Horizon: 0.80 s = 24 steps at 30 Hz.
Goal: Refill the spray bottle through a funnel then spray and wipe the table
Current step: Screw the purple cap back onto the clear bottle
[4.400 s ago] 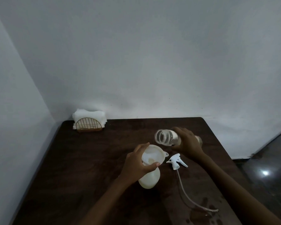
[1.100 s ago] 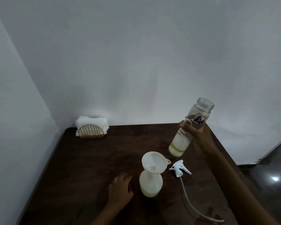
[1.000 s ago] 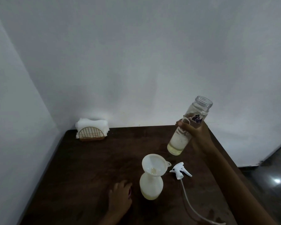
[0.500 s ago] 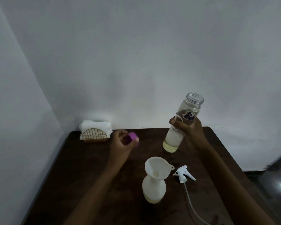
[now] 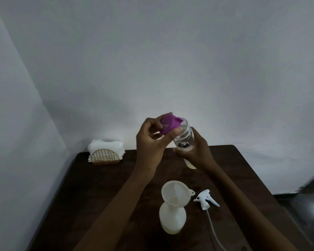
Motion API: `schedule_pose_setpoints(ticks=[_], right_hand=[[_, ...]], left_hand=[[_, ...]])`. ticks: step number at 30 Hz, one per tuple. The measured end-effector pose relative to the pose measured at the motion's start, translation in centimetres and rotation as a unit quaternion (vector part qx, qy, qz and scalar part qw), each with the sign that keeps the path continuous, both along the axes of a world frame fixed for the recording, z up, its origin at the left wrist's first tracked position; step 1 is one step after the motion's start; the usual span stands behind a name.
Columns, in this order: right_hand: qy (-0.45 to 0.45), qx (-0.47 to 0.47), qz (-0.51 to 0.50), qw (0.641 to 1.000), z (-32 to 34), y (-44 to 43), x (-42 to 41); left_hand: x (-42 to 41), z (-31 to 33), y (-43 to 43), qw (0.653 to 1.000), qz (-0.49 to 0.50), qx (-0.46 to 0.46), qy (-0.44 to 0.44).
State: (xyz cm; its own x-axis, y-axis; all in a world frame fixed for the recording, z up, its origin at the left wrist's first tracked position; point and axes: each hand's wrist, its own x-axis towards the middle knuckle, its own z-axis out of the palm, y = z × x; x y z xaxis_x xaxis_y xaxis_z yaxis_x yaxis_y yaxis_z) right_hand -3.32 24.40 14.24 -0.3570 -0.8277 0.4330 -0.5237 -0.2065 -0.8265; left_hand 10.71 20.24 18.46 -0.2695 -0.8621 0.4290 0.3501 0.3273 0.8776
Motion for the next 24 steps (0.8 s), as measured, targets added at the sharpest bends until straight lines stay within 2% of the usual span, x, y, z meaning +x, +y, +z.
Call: schedule_pose_setpoints(ticks=[4, 8, 11, 15, 21, 24], right_hand=[[0.040, -0.006, 0.000, 0.999, -0.4, -0.3, 0.1], [0.069, -0.011, -0.014, 0.997, -0.8, -0.3, 0.1], [0.101, -0.012, -0.035, 0.994, -0.9, -0.2, 0.0], [0.118, -0.016, -0.060, 0.991, -1.3, -0.1, -0.1], [0.160, -0.021, -0.112, 0.980, -1.1, 0.2, 0.0], [0.196, -0.026, -0.140, 0.970, -0.9, 0.4, -0.1]], left_hand=[[-0.1, -0.5, 0.1, 0.999, 0.000, -0.035, -0.035], [0.4, -0.7, -0.2, 0.990, 0.011, -0.112, -0.079], [0.8, -1.3, -0.4, 0.976, 0.028, -0.173, -0.127], [0.9, -2.3, -0.6, 0.963, 0.083, -0.213, -0.143], [1.0, -3.2, -0.5, 0.968, 0.059, -0.208, -0.128], [1.0, -2.9, 0.1, 0.985, 0.018, -0.146, -0.092]])
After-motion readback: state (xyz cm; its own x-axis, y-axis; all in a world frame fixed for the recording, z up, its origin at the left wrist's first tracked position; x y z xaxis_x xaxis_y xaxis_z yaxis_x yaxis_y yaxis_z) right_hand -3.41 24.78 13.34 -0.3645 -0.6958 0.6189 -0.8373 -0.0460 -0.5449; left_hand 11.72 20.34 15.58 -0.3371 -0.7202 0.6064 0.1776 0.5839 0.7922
